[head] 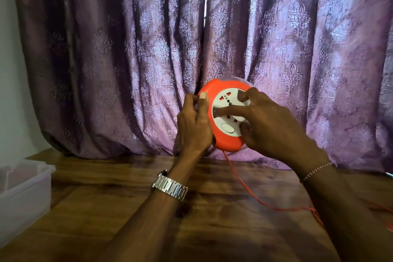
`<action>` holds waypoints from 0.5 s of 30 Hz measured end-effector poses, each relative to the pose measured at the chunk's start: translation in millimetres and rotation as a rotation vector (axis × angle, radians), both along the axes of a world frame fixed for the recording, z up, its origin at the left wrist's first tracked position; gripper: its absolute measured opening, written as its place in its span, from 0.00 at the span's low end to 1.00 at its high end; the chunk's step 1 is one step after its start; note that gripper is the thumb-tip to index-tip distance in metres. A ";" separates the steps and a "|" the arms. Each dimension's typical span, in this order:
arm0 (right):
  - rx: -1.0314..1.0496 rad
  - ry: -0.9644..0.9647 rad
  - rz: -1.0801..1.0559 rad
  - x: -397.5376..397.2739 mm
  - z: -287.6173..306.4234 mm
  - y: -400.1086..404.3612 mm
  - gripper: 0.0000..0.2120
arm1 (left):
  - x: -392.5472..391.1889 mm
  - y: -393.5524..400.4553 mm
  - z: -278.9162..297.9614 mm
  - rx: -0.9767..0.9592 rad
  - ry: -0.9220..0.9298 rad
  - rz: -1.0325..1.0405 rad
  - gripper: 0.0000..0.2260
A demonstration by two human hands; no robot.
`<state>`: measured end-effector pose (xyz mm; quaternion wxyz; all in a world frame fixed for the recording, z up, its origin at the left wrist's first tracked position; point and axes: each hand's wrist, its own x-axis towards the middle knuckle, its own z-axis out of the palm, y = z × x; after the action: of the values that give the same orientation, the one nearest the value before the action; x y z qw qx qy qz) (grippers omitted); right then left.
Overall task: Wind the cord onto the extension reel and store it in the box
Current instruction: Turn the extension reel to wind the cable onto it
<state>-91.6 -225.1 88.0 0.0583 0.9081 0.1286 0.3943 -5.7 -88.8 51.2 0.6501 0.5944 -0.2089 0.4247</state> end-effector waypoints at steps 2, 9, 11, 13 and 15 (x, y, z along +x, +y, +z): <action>0.003 -0.052 -0.013 0.6 -2.3 -1.4 0.28 | 0.0 -0.7 -0.4 0.012 0.001 0.002 0.16; 0.305 -0.263 -0.020 11.5 -6.6 0.4 0.34 | 0.9 -2.4 -1.3 0.013 0.009 -0.002 0.15; 0.344 -0.291 -0.025 14.1 -7.7 2.3 0.35 | 1.7 -3.2 -0.9 0.006 0.014 -0.011 0.15; 0.333 -0.333 -0.019 14.1 -8.5 4.1 0.34 | 1.5 -3.8 -0.3 0.000 0.023 -0.016 0.15; 0.272 -0.359 -0.038 13.7 -9.7 5.4 0.34 | 2.4 -3.4 -1.2 -0.015 0.022 -0.016 0.15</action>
<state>-78.0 -219.7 78.4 -0.0354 0.8249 0.0448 0.5623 -3.2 -92.3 50.0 0.6602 0.5926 -0.2035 0.4142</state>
